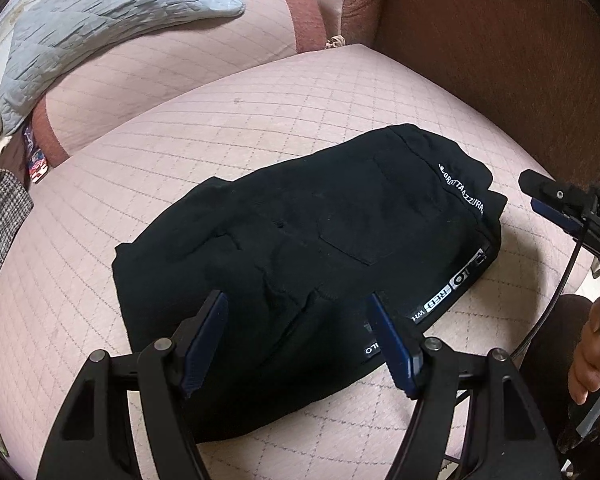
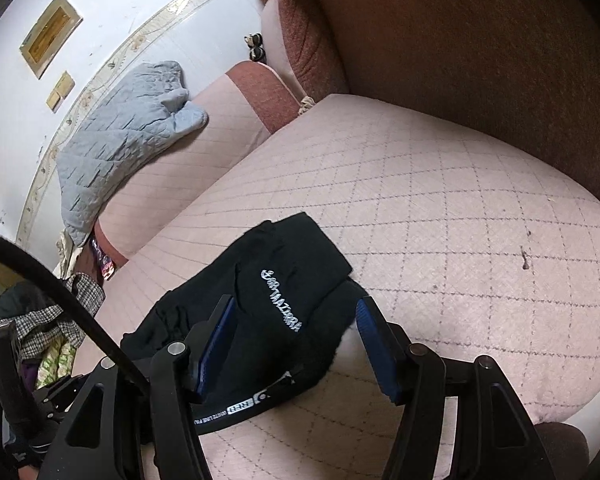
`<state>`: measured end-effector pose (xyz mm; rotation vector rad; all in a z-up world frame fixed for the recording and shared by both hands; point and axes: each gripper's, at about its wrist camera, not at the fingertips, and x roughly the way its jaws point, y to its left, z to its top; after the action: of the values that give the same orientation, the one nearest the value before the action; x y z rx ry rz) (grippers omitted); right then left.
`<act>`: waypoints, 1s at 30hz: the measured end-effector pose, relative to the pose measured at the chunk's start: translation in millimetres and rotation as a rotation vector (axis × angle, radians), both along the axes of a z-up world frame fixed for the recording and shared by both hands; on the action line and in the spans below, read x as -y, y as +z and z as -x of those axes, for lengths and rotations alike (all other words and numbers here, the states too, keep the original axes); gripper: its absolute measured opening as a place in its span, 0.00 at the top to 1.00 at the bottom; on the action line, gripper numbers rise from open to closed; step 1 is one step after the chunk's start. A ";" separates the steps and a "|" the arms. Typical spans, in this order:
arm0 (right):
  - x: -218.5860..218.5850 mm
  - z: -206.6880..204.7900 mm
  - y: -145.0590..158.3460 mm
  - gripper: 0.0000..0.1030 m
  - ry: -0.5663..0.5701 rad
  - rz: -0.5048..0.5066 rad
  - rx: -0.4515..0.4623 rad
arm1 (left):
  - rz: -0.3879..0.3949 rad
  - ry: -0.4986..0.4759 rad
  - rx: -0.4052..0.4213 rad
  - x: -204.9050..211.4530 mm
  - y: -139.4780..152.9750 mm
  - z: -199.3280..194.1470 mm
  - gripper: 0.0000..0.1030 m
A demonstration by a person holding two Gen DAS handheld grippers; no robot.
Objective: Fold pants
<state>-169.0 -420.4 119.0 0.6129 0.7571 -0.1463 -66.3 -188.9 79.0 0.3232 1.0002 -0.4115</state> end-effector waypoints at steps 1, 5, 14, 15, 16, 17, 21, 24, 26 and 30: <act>1.4 0.7 -1.5 0.35 -0.005 -0.002 -0.004 | -0.002 -0.002 -0.001 1.4 -0.6 -0.5 0.31; 8.8 2.6 -7.0 0.35 -0.025 -0.007 -0.017 | -0.008 -0.006 -0.004 8.0 -3.3 -2.3 0.31; 19.2 2.7 -25.6 0.35 -0.040 -0.047 -0.063 | -0.034 -0.018 -0.014 22.9 -11.3 -12.6 0.31; 19.7 2.5 -28.2 0.35 -0.040 -0.051 -0.068 | -0.037 -0.019 -0.014 23.7 -11.8 -13.5 0.31; 20.4 2.5 -30.4 0.35 -0.042 -0.055 -0.071 | -0.042 -0.022 -0.013 25.4 -12.5 -14.3 0.31; 21.2 2.4 -33.1 0.35 -0.042 -0.058 -0.076 | -0.046 -0.025 -0.011 27.5 -13.3 -14.6 0.31; 22.2 2.8 -37.3 0.35 -0.039 -0.060 -0.072 | -0.067 -0.041 -0.001 33.4 -16.3 -14.0 0.31; 21.1 3.2 -38.4 0.34 -0.036 -0.054 -0.068 | -0.078 -0.046 0.001 37.1 -18.1 -13.3 0.31; 20.4 3.6 -38.8 0.34 -0.036 -0.053 -0.065 | -0.081 -0.049 0.005 38.3 -18.6 -13.0 0.31; 19.8 4.9 -39.2 0.34 -0.039 -0.056 -0.061 | -0.088 -0.054 0.011 40.0 -19.1 -11.7 0.31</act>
<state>-174.0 -440.2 79.8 0.6794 0.8105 -0.1805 -54.5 -229.0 59.9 0.4322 1.0025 -0.4144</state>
